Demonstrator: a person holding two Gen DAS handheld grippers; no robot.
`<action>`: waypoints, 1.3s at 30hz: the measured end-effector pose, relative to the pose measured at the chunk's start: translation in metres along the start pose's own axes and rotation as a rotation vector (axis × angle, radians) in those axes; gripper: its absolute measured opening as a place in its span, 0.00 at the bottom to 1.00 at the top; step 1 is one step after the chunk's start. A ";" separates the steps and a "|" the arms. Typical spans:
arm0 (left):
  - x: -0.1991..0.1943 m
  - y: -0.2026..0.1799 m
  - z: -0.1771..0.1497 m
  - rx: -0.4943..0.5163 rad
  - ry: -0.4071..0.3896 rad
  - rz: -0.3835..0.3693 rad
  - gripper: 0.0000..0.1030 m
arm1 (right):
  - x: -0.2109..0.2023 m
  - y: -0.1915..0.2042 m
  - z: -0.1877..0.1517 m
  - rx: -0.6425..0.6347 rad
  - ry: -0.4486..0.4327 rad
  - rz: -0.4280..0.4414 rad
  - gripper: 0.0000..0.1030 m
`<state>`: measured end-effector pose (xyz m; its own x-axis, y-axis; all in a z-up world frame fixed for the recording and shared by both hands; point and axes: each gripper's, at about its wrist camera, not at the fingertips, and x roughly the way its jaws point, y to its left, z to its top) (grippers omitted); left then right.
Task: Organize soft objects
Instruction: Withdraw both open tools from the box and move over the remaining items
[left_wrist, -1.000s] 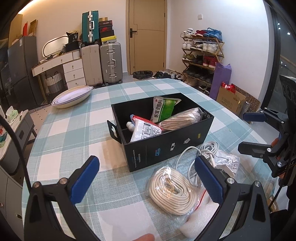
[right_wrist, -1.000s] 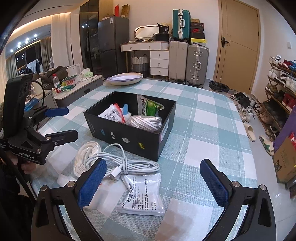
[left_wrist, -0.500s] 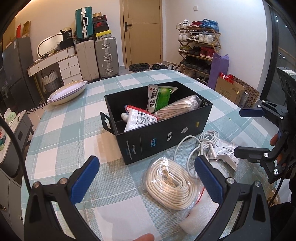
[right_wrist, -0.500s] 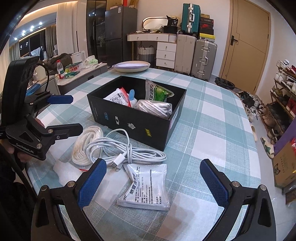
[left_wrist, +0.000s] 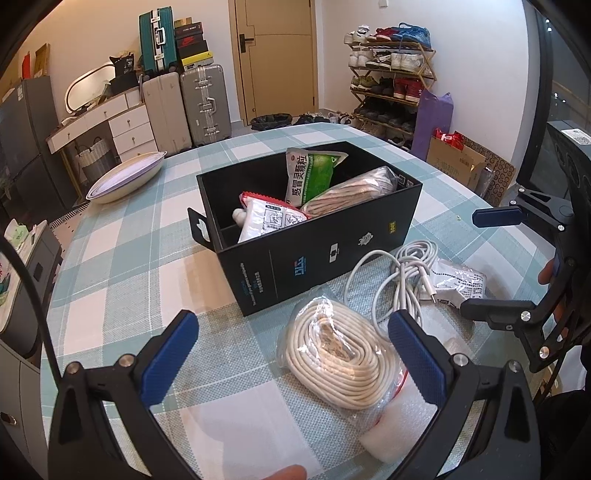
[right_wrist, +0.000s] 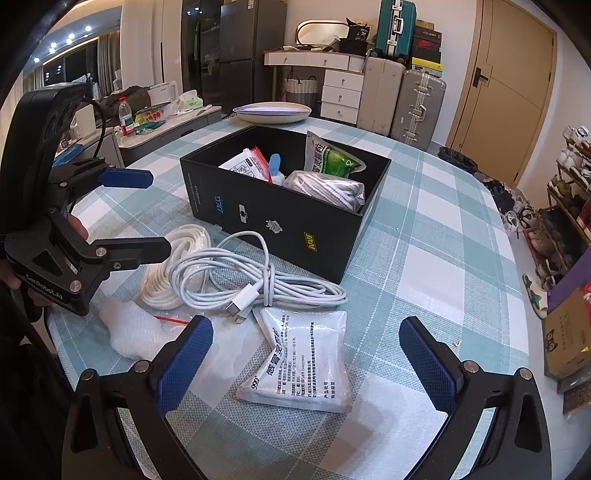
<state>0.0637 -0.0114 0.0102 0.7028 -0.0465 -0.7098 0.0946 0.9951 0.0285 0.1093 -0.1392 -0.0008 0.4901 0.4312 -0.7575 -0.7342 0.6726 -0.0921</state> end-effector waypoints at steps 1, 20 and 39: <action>0.001 0.000 0.000 -0.002 0.002 0.000 1.00 | 0.000 0.000 0.000 -0.001 0.002 0.001 0.99; 0.014 0.006 -0.004 -0.036 0.065 -0.063 1.00 | 0.022 -0.010 -0.009 0.044 0.102 -0.018 0.99; 0.034 0.008 -0.011 -0.139 0.119 -0.092 1.00 | 0.022 -0.010 -0.013 0.039 0.114 -0.026 0.99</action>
<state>0.0811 -0.0037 -0.0216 0.6067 -0.1354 -0.7833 0.0507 0.9900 -0.1319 0.1211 -0.1446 -0.0248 0.4499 0.3436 -0.8243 -0.7020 0.7067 -0.0886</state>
